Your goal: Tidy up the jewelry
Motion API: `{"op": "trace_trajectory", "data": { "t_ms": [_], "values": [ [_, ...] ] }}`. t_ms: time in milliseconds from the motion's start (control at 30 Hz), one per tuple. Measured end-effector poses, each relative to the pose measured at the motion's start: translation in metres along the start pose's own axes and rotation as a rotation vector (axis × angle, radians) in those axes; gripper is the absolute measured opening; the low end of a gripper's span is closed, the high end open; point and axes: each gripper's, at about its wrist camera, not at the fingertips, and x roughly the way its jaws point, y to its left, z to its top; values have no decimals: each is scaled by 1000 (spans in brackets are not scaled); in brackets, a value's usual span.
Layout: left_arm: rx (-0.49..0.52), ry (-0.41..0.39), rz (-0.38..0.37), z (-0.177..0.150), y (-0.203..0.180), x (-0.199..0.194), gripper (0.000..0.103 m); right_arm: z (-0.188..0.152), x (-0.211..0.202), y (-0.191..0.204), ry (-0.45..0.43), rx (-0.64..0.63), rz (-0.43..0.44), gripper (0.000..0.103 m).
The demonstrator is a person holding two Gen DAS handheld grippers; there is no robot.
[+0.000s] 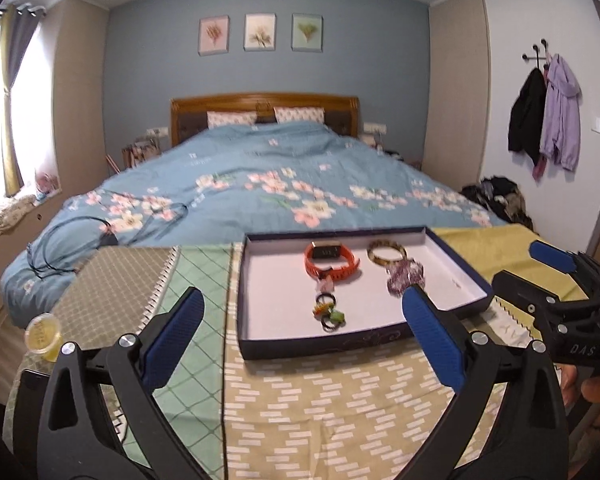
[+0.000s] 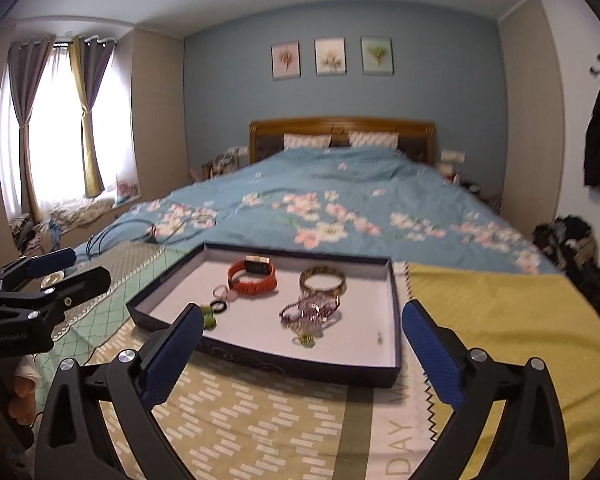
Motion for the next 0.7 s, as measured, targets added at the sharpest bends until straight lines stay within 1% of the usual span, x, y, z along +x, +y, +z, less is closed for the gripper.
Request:
{"op": "trace_trajectory", "data": {
  "t_ms": [33, 100, 300, 400, 500, 700],
  "values": [
    [1, -16, 5, 0, 0, -5, 98, 0, -5, 1, -31, -1, -3, 96],
    [-3, -56, 16, 0, 0, -19, 98, 0, -11, 3, -61, -7, -3, 96],
    [-16, -185, 58, 0, -2, -58, 98, 0, -24, 8, -126, -19, -7, 96],
    [-14, -228, 63, -1, -5, -74, 98, -2, -31, 10, -153, -16, -19, 96],
    [-10, -247, 69, -4, -8, -85, 98, -3, -35, 15, -172, -25, -33, 96],
    [-22, -255, 59, -7, -9, -99, 98, -5, -46, 20, -206, -38, -40, 96]
  ]
}}
